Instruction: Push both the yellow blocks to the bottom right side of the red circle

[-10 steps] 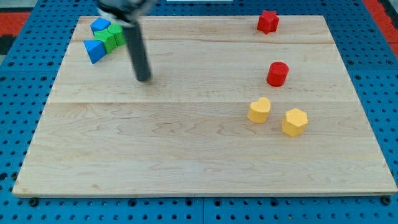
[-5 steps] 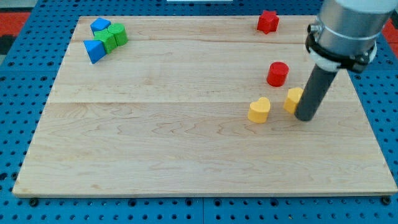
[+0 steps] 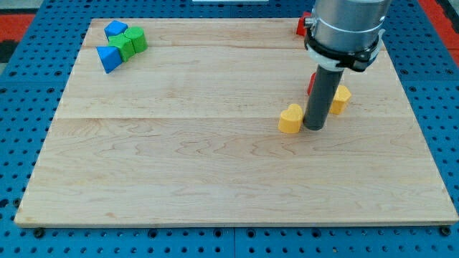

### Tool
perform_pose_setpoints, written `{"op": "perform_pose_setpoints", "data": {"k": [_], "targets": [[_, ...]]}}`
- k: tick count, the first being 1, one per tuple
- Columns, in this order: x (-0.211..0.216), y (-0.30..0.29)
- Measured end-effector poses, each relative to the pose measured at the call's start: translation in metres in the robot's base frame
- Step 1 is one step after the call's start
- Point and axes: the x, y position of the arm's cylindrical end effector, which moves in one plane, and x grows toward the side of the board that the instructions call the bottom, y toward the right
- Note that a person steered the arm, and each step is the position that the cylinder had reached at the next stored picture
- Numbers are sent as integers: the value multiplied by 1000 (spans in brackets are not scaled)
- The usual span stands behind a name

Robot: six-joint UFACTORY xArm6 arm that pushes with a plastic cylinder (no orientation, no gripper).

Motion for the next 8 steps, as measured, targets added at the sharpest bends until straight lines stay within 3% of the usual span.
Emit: {"op": "perform_pose_setpoints", "data": {"k": [1,2,4,5,6,7,8], "targets": [[47,-20],[25,-79],[-41,-4],[-62,-122],[-154,-147],[-236,-96],[-269,-74]]}}
